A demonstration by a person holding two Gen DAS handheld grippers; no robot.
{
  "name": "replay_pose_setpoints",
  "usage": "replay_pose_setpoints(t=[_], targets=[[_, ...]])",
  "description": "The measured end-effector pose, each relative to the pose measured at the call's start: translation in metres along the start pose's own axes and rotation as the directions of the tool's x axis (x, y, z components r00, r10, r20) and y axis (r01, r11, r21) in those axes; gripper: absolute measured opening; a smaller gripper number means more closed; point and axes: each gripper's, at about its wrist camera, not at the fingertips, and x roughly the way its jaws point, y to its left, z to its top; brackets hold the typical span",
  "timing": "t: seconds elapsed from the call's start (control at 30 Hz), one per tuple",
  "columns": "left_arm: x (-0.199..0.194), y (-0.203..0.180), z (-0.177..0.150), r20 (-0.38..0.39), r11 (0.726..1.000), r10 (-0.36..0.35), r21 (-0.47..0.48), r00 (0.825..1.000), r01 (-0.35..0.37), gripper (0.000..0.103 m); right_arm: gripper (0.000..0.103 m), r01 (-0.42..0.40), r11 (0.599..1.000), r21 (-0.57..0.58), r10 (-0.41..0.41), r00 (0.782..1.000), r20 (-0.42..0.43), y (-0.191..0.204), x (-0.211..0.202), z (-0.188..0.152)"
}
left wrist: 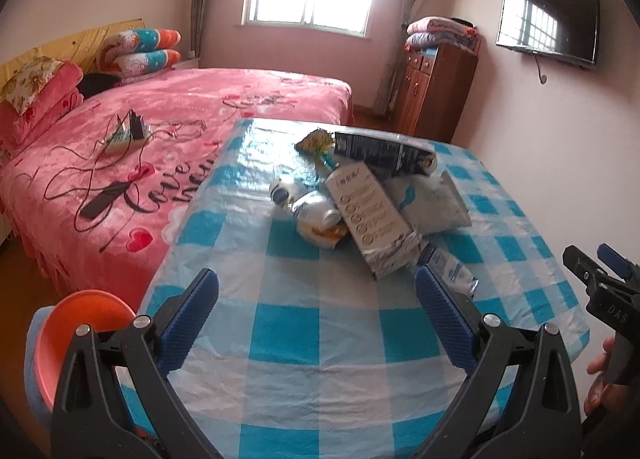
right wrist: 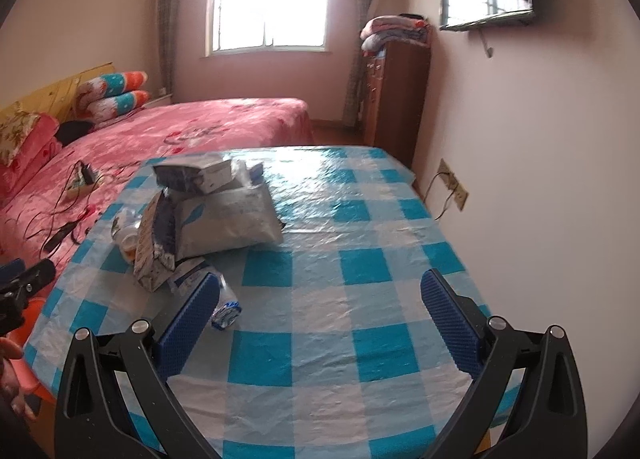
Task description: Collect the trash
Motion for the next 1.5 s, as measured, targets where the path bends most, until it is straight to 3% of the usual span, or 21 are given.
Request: replay_pose_setpoints(t=[0.2, 0.4, 0.7, 0.93, 1.2, 1.27, 1.4, 1.5], targets=[[0.011, 0.011, -0.004, -0.031, 1.000, -0.002, -0.029, 1.000, 0.001, 0.099, 0.099, -0.149, 0.988, 0.039, 0.151, 0.986, -0.064, 0.001, 0.024, -0.011], [0.025, 0.021, 0.006, -0.055, 0.999, -0.008, -0.053, 0.998, 0.005, 0.099, 0.099, -0.276, 0.960, 0.048, 0.279, 0.954, -0.111, 0.014, 0.044, -0.016], [0.081, 0.025, 0.039, -0.169, 0.988, -0.120, -0.122, 0.978, 0.100, 0.099, 0.099, -0.385, 0.921, 0.050, 0.388, 0.907, -0.164, 0.032, 0.069, -0.012], [0.136, 0.043, 0.064, -0.217, 0.965, -0.146, -0.248, 0.965, 0.090, 0.094, 0.097, -0.468, 0.882, 0.062, 0.471, 0.868, -0.157, 0.050, 0.086, 0.016], [0.174, 0.052, 0.071, -0.267, 0.945, -0.165, -0.317, 0.949, 0.075, 0.078, 0.096, -0.506, 0.860, 0.072, 0.511, 0.854, -0.102, 0.048, 0.112, 0.075], [0.180, 0.052, 0.073, -0.268, 0.944, -0.159, -0.322, 0.950, 0.067, 0.074, 0.088, -0.514, 0.857, 0.044, 0.516, 0.852, -0.095, 0.050, 0.122, 0.094], [0.193, 0.051, 0.074, -0.284, 0.940, -0.165, -0.334, 0.944, 0.063, 0.063, 0.086, -0.537, 0.844, 0.007, 0.533, 0.836, -0.126, 0.058, 0.146, 0.125], [0.197, 0.050, 0.075, -0.278, 0.939, -0.164, -0.339, 0.946, 0.063, 0.056, 0.087, -0.577, 0.817, -0.011, 0.567, 0.805, -0.173, 0.067, 0.166, 0.143]])
